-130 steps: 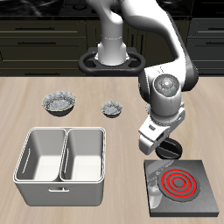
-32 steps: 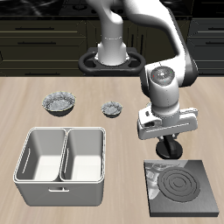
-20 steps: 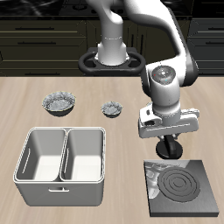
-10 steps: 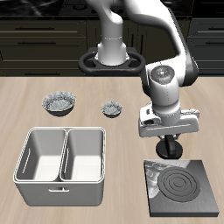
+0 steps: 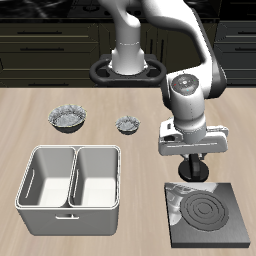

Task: Turn off the flat stove and place the largest bowl on it

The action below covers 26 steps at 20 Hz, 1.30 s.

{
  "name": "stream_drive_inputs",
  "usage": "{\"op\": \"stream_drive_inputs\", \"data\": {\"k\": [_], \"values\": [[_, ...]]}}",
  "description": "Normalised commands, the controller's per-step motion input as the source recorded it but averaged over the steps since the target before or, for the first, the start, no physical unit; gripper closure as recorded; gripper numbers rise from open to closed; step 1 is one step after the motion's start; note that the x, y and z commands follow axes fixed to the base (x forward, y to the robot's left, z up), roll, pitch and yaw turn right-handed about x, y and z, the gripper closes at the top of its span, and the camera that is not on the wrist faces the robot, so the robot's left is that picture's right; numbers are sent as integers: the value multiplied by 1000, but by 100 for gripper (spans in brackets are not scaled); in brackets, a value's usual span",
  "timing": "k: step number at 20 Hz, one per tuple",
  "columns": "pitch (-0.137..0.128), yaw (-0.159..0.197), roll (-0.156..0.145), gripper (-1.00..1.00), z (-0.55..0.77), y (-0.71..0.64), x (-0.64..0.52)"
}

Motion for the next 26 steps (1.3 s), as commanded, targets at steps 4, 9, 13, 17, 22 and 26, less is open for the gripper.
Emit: {"op": "stream_drive_inputs", "data": {"k": [4,9,13,17,22,26], "values": [[11,-55,24,100,65,62,-45],[-7,-58,14,100,82,67,-36],[-10,-64,15,100,53,74,-37],[-8,-37,18,100,-6,27,-26],[-3,-79,-1,100,35,-25,-45],[4,2,-5,100,8,-10,-18]]}}
